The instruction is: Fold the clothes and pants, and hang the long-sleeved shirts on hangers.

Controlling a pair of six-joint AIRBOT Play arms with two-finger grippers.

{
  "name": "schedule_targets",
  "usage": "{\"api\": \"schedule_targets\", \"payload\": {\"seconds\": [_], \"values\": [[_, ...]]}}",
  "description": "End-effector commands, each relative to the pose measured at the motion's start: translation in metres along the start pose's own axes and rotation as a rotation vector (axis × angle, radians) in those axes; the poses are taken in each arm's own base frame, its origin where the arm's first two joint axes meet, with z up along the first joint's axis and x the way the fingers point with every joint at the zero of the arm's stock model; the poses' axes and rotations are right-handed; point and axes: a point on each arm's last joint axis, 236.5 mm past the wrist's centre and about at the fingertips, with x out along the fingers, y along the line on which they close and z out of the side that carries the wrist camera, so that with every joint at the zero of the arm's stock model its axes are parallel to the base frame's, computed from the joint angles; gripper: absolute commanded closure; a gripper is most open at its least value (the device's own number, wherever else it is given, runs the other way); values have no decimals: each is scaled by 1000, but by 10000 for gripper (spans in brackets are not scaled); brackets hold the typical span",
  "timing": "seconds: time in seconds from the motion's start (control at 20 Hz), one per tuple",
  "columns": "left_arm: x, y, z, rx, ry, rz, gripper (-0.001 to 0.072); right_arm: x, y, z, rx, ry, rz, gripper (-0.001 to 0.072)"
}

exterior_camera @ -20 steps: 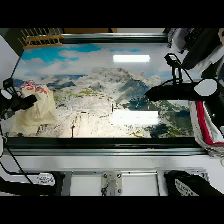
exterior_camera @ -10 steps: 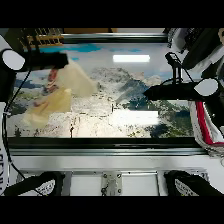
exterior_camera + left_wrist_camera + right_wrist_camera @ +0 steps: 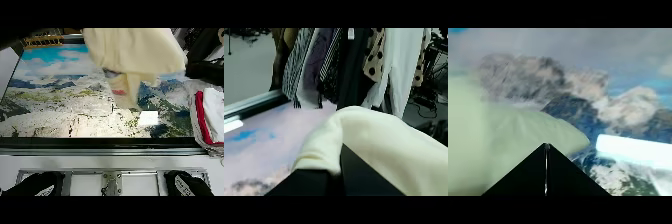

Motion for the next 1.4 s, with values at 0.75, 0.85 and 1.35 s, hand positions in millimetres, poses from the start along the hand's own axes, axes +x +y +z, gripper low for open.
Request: {"api": "schedule_targets", "payload": {"seconds": [0.75,0.85,1.35], "values": [[-104,219,-462,-965,896,620,46,-29,-32,-22,85,100,-69,701],[-101,188,-494,-1052,932,580,46,-29,-32,-24,86,104,-68,701],[-25,121,-556,-1164,1023,453,46,-26,-21,-24,83,106,-38,701]]}}
